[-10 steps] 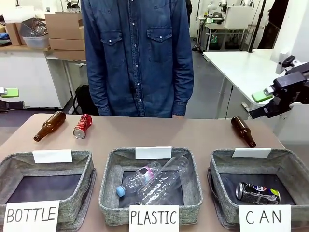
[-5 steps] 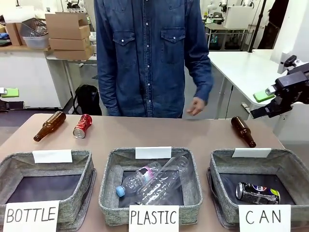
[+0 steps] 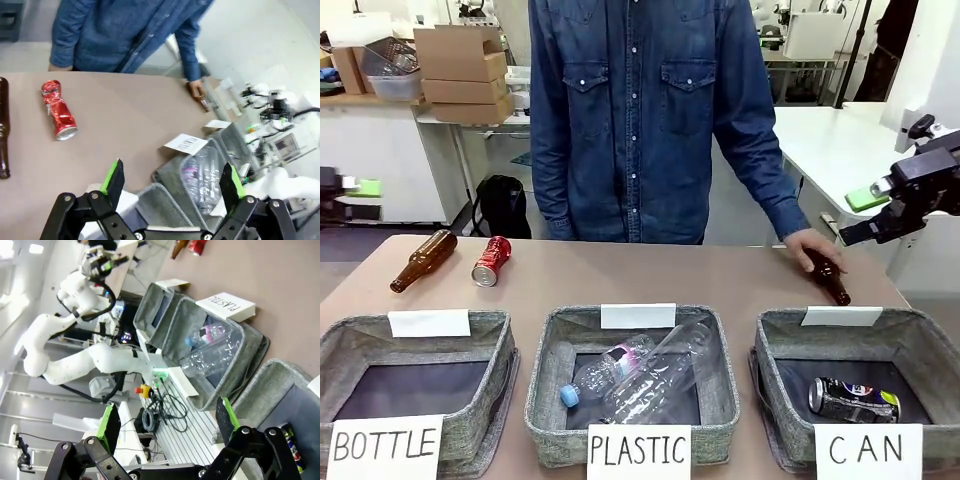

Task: Sort the can waste into the basket.
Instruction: Pick up the can waste from the table and place it in the right Fabric basket.

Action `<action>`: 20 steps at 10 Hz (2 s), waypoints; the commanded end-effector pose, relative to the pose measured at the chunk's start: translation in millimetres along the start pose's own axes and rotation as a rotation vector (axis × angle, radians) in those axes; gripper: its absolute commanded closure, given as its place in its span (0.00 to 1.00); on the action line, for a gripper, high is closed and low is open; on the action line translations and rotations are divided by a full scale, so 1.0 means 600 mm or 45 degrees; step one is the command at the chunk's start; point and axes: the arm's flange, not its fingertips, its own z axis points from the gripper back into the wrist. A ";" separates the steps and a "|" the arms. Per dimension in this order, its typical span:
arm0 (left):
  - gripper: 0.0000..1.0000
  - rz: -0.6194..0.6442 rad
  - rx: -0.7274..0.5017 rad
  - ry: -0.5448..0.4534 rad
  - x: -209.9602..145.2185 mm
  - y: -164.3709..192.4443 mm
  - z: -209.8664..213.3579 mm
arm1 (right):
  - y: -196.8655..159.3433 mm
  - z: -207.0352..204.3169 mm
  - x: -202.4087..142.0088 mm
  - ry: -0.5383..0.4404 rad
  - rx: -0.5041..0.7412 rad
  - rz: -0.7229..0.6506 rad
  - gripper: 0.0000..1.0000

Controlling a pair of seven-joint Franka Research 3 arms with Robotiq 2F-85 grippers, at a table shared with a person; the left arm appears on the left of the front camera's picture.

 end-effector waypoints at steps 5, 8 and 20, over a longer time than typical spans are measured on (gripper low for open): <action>0.00 0.221 0.730 0.457 0.194 0.078 -0.270 | -0.001 0.003 0.001 0.012 -0.003 0.023 0.00; 0.00 0.276 0.857 0.513 0.202 0.175 -0.364 | -0.001 0.003 0.001 0.012 -0.003 0.023 0.00; 0.00 0.035 0.142 0.682 0.021 0.010 -0.036 | -0.001 0.003 0.001 0.012 -0.003 0.023 0.00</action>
